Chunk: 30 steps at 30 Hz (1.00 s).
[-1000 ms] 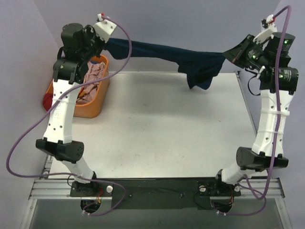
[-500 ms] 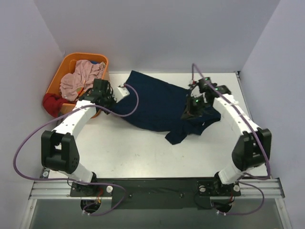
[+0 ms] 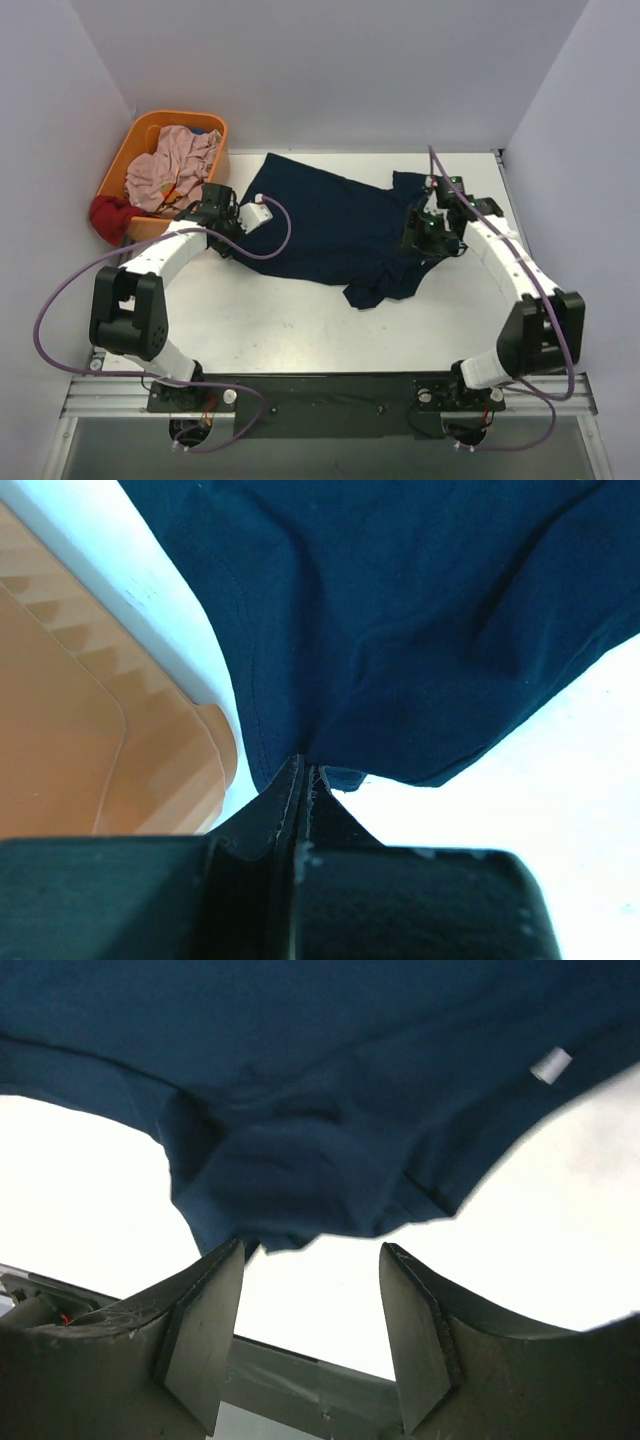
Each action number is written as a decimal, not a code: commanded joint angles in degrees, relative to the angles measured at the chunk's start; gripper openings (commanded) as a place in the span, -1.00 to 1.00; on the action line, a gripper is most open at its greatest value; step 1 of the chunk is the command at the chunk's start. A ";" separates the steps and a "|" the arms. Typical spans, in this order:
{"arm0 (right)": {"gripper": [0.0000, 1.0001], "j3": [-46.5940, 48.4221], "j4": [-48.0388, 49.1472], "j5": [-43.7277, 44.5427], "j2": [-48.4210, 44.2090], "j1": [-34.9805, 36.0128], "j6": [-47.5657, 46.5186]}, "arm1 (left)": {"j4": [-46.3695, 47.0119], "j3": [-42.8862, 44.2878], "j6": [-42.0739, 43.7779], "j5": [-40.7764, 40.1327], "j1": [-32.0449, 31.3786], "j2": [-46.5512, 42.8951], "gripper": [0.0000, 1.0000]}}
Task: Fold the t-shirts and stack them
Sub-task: Flatten out the tshirt
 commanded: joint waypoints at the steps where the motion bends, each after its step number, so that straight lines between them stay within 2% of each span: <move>1: 0.04 -9.10 -1.92 1.81 -9.61 -4.10 0.45 | 2.54 0.60 -1.11 0.62 0.08 -0.78 -1.00; 5: 0.00 -15.10 2.29 3.11 -7.89 -6.21 -0.33 | 2.45 1.22 -1.90 0.62 0.43 -0.43 -1.00; 13: 0.04 -13.71 8.72 6.64 2.75 -2.00 3.17 | 0.87 2.54 -3.48 2.29 0.34 -0.96 -1.00; 20: 0.01 -14.84 10.04 8.84 11.19 -2.96 3.53 | 0.86 4.64 -4.98 2.21 0.60 -1.22 -1.00; 22: -0.09 -15.37 10.13 7.79 12.25 -2.96 3.53 | 1.48 6.22 -6.03 1.16 0.69 -0.87 -1.00; 24: -0.31 -16.33 10.39 7.17 11.82 -2.96 3.79 | 2.79 8.16 -7.96 -1.11 1.13 -0.08 -1.00; 25: -0.54 -16.77 10.57 7.17 11.55 -3.13 3.88 | 3.67 9.90 -8.75 -1.74 1.30 0.79 -1.00; 26: -0.64 -17.65 10.92 6.74 10.68 -3.40 3.88 | 3.85 10.88 -9.19 -2.88 1.74 1.41 -1.00; 27: -0.86 -17.92 10.83 6.38 10.32 -4.18 3.97 | 4.55 12.28 -9.55 -3.33 2.01 2.55 -1.00; 29: -1.00 -18.19 10.57 4.28 8.48 -5.59 3.88 | 5.52 14.13 -9.73 -4.65 2.36 4.39 -1.00; 30: -1.00 -17.84 10.31 3.40 6.65 -5.94 3.88 | 5.96 14.66 -9.64 -5.52 2.62 4.93 -1.00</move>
